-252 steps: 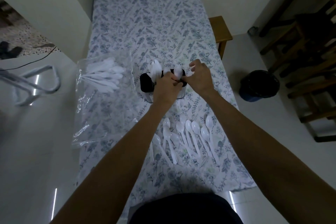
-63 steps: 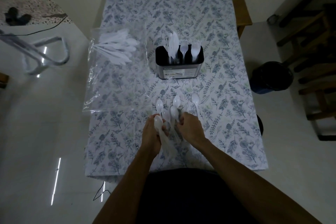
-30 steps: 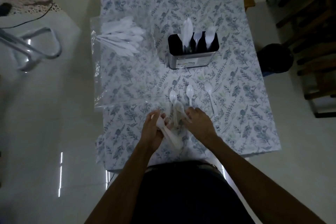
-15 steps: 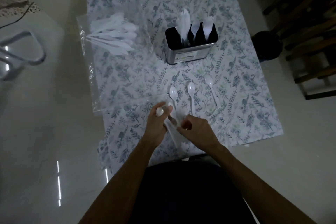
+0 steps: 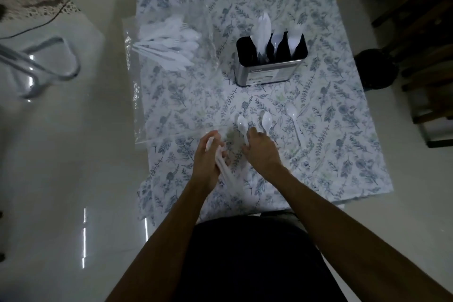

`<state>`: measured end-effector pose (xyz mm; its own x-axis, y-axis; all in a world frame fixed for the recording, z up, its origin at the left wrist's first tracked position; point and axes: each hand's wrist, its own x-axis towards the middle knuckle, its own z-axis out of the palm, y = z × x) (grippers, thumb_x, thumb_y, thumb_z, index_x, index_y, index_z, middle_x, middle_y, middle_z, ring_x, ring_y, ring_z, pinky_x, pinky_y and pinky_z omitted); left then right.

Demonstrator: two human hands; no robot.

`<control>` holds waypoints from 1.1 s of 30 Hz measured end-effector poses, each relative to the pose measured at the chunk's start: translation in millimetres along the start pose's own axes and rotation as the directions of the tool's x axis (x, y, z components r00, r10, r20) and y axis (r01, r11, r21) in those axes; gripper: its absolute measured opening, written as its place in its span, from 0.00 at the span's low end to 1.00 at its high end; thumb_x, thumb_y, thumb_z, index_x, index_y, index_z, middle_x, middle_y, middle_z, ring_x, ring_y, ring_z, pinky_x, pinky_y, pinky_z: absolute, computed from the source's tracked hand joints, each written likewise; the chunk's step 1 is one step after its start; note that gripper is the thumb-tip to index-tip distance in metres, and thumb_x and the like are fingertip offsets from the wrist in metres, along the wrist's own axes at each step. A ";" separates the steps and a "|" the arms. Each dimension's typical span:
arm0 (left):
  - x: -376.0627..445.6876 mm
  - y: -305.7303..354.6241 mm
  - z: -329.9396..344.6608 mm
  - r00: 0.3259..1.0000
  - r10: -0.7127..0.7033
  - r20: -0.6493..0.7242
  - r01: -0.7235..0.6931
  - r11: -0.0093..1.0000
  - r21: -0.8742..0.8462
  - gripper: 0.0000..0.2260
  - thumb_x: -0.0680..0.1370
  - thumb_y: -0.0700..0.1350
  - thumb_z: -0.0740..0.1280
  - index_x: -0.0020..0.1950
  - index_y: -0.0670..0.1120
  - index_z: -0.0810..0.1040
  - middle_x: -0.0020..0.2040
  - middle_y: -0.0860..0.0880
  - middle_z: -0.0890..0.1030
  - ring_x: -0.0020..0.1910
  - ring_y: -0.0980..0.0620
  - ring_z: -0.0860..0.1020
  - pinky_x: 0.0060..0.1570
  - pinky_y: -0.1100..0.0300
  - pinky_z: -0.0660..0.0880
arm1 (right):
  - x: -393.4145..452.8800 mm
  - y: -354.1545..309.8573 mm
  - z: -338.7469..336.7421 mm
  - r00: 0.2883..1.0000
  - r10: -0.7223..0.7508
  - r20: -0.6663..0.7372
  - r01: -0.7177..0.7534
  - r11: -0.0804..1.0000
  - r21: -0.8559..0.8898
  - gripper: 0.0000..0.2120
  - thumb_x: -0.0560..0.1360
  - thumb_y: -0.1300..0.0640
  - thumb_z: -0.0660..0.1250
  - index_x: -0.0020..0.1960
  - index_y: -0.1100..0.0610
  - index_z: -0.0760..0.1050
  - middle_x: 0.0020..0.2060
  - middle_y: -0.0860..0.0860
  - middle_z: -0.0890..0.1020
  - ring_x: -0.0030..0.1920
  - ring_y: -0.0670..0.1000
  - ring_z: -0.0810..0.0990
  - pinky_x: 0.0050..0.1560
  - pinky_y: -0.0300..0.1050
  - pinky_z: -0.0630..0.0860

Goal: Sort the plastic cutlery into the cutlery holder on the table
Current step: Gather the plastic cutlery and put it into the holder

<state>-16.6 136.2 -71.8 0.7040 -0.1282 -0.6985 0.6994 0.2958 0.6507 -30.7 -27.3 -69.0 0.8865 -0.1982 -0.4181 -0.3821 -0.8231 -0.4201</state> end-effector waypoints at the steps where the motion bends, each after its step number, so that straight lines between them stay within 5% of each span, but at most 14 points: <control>1: 1.3 0.2 2.4 0.999 -0.051 -0.015 0.051 0.999 -0.019 0.08 0.82 0.54 0.67 0.55 0.51 0.80 0.45 0.50 0.82 0.39 0.51 0.80 0.43 0.54 0.78 | -0.1 0.0 -0.2 1.000 -0.007 -0.007 0.007 1.000 0.018 0.17 0.78 0.52 0.67 0.60 0.60 0.68 0.48 0.60 0.79 0.46 0.61 0.81 0.43 0.50 0.78; 6: 8.9 3.9 10.0 0.982 -0.143 -0.122 0.125 0.982 -0.144 0.19 0.85 0.57 0.58 0.51 0.43 0.78 0.39 0.47 0.78 0.31 0.55 0.80 0.32 0.60 0.80 | -33.7 4.0 -16.6 0.998 -0.053 -0.043 0.063 0.964 0.258 0.10 0.74 0.56 0.72 0.55 0.54 0.78 0.44 0.50 0.85 0.42 0.47 0.84 0.45 0.43 0.82; 9: 10.1 -3.2 22.4 0.979 -0.108 -0.173 0.090 0.990 -0.106 0.21 0.76 0.63 0.71 0.51 0.44 0.79 0.43 0.47 0.81 0.46 0.49 0.81 0.38 0.60 0.81 | -57.3 -2.3 -24.4 0.984 -0.173 -0.043 0.177 0.920 0.349 0.09 0.74 0.54 0.73 0.54 0.53 0.81 0.41 0.48 0.85 0.40 0.44 0.83 0.44 0.41 0.81; 11: 8.8 -5.5 29.9 0.981 -0.122 -0.153 0.103 0.986 -0.128 0.23 0.74 0.65 0.73 0.49 0.45 0.79 0.46 0.46 0.82 0.48 0.47 0.81 0.39 0.59 0.82 | -62.0 -6.4 -23.4 0.969 -0.243 -0.043 0.245 0.920 0.305 0.12 0.76 0.47 0.70 0.52 0.54 0.82 0.40 0.49 0.85 0.38 0.45 0.83 0.44 0.44 0.81; 14: 7.2 -5.2 37.3 0.992 -0.114 -0.061 0.106 0.986 -0.130 0.25 0.80 0.67 0.62 0.48 0.45 0.79 0.44 0.46 0.83 0.39 0.50 0.82 0.31 0.58 0.79 | -59.0 -5.6 -15.3 0.958 -0.278 -0.071 0.287 0.935 0.209 0.23 0.78 0.36 0.59 0.48 0.55 0.81 0.36 0.49 0.83 0.34 0.46 0.80 0.39 0.45 0.79; 19: 4.6 -6.0 43.0 0.997 -0.041 -0.066 0.040 0.999 -0.025 0.28 0.79 0.69 0.58 0.53 0.45 0.80 0.41 0.47 0.81 0.35 0.51 0.80 0.37 0.56 0.80 | -52.2 4.8 -5.5 0.958 -0.268 -0.102 0.277 0.957 0.085 0.12 0.77 0.44 0.68 0.51 0.53 0.80 0.39 0.50 0.84 0.37 0.48 0.81 0.41 0.45 0.80; 23: 1.2 -7.9 38.3 0.998 0.062 -0.028 -0.060 0.996 0.065 0.17 0.83 0.59 0.62 0.47 0.46 0.79 0.40 0.48 0.81 0.35 0.52 0.79 0.36 0.57 0.78 | -48.9 5.9 -16.6 0.959 -0.276 -0.057 0.282 0.946 0.158 0.18 0.77 0.37 0.65 0.52 0.50 0.81 0.41 0.47 0.85 0.38 0.44 0.83 0.41 0.42 0.81; 26: 5.9 -8.6 30.5 0.989 0.105 -0.108 -0.094 0.990 0.108 0.17 0.84 0.57 0.64 0.43 0.46 0.78 0.37 0.49 0.81 0.35 0.51 0.78 0.36 0.58 0.78 | -32.5 23.4 -25.7 0.982 -0.131 -0.137 0.150 0.979 0.136 0.14 0.80 0.47 0.65 0.56 0.57 0.78 0.46 0.51 0.83 0.40 0.48 0.82 0.42 0.40 0.81; 30: 10.4 -4.3 30.3 0.984 0.004 -0.176 -0.005 1.000 -0.006 0.20 0.80 0.61 0.68 0.46 0.43 0.77 0.37 0.46 0.79 0.35 0.49 0.79 0.36 0.54 0.79 | -16.0 47.4 -21.9 0.993 0.014 -0.120 -0.031 0.989 -0.143 0.19 0.80 0.54 0.64 0.68 0.59 0.66 0.53 0.60 0.76 0.49 0.58 0.81 0.46 0.50 0.81; 33: 13.4 -4.9 35.4 0.983 0.015 -0.182 -0.010 1.000 0.026 0.20 0.81 0.59 0.66 0.48 0.42 0.77 0.35 0.47 0.78 0.33 0.51 0.80 0.33 0.57 0.79 | -17.9 42.9 -24.1 0.999 -0.011 -0.051 0.012 0.999 0.033 0.17 0.79 0.61 0.65 0.67 0.58 0.71 0.46 0.57 0.81 0.42 0.54 0.82 0.40 0.43 0.80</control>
<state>-6.2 99.6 -73.7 0.6803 0.0503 -0.7312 0.6951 0.2721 0.6654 -56.7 -71.8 -60.2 0.9028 -0.2165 -0.3717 -0.3796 -0.8074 -0.4517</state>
